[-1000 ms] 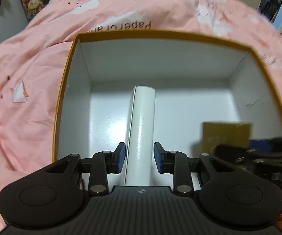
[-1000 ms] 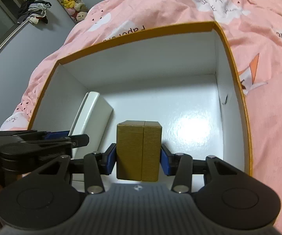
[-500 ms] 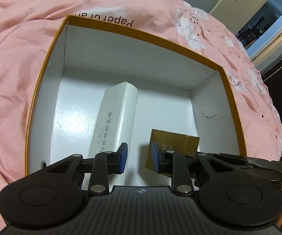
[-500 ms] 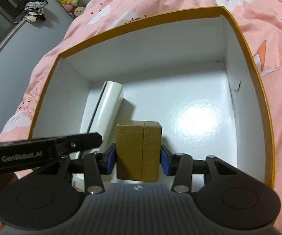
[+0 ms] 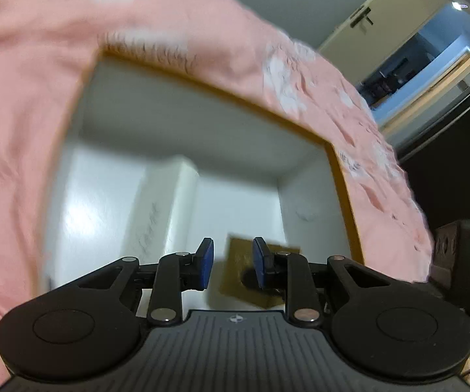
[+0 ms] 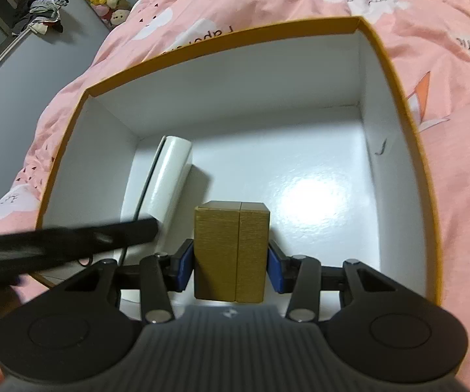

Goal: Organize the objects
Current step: 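Lower the white box into the orange box and open the left gripper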

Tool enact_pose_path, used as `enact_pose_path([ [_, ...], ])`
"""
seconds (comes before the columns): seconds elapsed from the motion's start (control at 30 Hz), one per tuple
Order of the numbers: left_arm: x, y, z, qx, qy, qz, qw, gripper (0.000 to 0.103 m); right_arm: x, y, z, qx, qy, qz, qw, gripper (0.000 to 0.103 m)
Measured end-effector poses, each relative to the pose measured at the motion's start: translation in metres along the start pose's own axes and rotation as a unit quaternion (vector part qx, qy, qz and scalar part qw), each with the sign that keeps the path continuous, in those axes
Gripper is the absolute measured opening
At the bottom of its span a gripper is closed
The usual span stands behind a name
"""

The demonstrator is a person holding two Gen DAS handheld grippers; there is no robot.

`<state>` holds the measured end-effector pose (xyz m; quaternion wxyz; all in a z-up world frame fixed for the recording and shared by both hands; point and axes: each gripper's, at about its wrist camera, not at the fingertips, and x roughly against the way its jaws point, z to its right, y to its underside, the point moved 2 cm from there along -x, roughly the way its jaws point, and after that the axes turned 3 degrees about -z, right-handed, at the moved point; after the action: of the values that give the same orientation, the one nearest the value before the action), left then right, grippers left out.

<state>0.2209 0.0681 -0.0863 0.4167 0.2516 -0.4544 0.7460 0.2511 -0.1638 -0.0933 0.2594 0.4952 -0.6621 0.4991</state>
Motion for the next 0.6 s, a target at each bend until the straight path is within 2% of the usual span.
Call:
enact_pose_path([
  [0.07, 0.001, -0.005, 0.004, -0.037, -0.1, -0.002, 0.9942, 0.029, 0.001, 0.0, -0.002, 0.002, -0.003, 0.0, 1.0, 0.048],
  [0.1, -0.003, -0.006, 0.003, -0.046, -0.126, -0.008, 0.9909, 0.029, 0.001, -0.001, -0.003, 0.003, -0.005, 0.001, 1.0, 0.048],
  [0.13, -0.006, -0.007, 0.001, -0.044, -0.13, -0.018, 0.9903, 0.029, 0.001, -0.001, -0.005, 0.006, -0.006, 0.001, 1.0, 0.048],
  [0.2, -0.012, -0.005, -0.002, -0.034, -0.111, -0.041, 0.9923, 0.028, 0.001, 0.0, -0.007, 0.01, -0.007, 0.001, 1.0, 0.048],
  [0.4, -0.031, 0.003, -0.003, -0.036, -0.1, -0.067, 0.9921, 0.028, -0.002, 0.001, -0.005, 0.006, -0.004, -0.005, 1.0, 0.048],
  [0.53, -0.023, 0.008, -0.01, -0.022, -0.072, -0.063, 0.9952, 0.028, -0.004, 0.001, -0.007, 0.007, -0.002, -0.008, 1.0, 0.048],
  [0.6, -0.01, 0.006, -0.01, -0.021, -0.066, -0.039, 0.9969, 0.028, -0.006, -0.001, -0.008, 0.008, 0.003, -0.009, 1.0, 0.048],
])
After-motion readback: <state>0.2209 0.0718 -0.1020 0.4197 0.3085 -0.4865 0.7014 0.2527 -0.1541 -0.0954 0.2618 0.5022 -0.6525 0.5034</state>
